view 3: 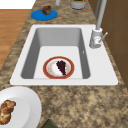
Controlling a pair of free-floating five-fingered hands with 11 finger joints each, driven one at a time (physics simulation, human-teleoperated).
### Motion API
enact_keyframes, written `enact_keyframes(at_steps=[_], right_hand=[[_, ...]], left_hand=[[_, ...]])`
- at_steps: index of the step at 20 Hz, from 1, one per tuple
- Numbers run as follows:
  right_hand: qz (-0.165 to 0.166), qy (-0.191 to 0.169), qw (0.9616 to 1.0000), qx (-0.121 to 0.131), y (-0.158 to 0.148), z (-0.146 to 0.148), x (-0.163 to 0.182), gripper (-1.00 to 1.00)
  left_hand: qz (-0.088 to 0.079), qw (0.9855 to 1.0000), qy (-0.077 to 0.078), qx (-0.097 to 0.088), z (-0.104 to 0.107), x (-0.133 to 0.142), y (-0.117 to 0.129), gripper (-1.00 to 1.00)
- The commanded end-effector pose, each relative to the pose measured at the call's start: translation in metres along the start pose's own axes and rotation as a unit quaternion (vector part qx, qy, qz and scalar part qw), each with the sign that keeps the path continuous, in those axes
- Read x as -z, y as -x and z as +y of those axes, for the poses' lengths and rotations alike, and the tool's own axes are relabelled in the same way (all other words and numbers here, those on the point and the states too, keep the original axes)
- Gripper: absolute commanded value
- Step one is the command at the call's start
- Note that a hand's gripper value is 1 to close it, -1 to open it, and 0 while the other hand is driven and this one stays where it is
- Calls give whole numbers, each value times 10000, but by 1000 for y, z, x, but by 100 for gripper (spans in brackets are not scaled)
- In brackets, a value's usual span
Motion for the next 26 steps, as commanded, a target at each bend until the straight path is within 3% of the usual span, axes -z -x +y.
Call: enact_keyframes(at_steps=[1, 5, 14, 18, 23, 26], right_hand=[[0, 0, 10000, 0, 0, 0, 0, 0], [0, 0, 10000, 0, 0, 0, 0, 0], [0, 0, 10000, 0, 0, 0, 0, 0], [0, 0, 10000, 0, 0, 0, 0, 0], [0, 0, 10000, 0, 0, 0, 0, 0], [0, 0, 10000, 0, 0, 0, 0, 0]], left_hand=[[10, 9999, 160, 39, -3, 28, -3, -100], [295, 9995, -12, 63, -7, 49, -3, -100], [789, 9968, -49, 137, -21, 96, -5, -100], [1042, 9942, -92, 243, -23, 122, -2, -100], [1361, 9896, 78, 461, -29, 144, 7, -100], [1534, 9869, 75, 502, -32, 159, 11, -100]])
